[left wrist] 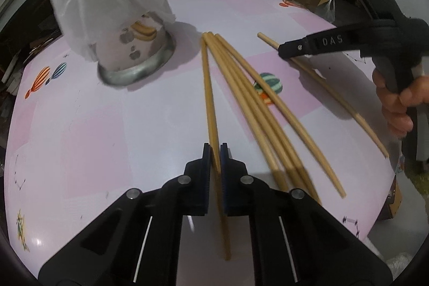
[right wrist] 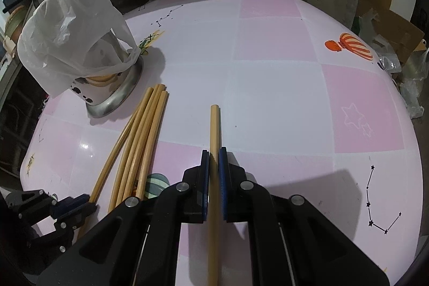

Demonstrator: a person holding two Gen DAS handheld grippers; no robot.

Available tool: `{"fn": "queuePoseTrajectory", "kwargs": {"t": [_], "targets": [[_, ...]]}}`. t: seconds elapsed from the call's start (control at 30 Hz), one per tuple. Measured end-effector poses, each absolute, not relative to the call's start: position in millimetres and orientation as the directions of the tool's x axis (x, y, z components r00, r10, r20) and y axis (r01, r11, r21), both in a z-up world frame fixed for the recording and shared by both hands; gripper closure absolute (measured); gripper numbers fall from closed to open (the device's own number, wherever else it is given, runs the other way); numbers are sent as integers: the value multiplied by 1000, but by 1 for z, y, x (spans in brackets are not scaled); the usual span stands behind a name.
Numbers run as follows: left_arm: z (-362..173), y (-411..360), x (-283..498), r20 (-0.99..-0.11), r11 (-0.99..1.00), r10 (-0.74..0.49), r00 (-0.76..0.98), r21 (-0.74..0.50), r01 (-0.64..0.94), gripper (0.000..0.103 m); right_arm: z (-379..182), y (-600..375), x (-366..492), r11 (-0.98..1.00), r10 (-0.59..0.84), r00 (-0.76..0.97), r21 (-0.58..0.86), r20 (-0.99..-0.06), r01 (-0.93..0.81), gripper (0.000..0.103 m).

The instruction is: Organize utensils

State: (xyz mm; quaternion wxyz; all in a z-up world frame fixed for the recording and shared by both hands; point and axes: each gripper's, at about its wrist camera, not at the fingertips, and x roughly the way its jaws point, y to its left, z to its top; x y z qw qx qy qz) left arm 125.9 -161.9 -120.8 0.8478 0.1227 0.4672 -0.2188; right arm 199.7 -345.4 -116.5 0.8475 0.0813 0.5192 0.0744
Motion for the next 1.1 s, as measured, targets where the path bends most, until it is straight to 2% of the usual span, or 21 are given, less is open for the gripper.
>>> {"fn": "queuePoseTrajectory", "kwargs": {"t": [0.43, 0.7, 0.73, 0.83, 1.1], "targets": [[-118, -79, 104, -867, 940, -172, 468, -2, 342, 97, -115, -343, 194, 977, 205, 446, 210, -871, -39, 95], [-118, -65, 103, -875, 944, -185, 447, -32, 327, 97, -115, -337, 191, 976, 210, 437, 214, -875, -40, 95], [-117, -65, 103, -876, 944, -192, 443, -41, 327, 96, -115, -336, 191, 976, 210, 437, 214, -874, -40, 95], [-113, -60, 109, -875, 943, -220, 432, -77, 323, 77, -116, -336, 190, 975, 213, 440, 222, -872, -32, 95], [-102, -53, 142, -873, 945, -229, 430, -95, 312, 76, -117, -334, 190, 972, 219, 450, 236, -866, -18, 95]]}}
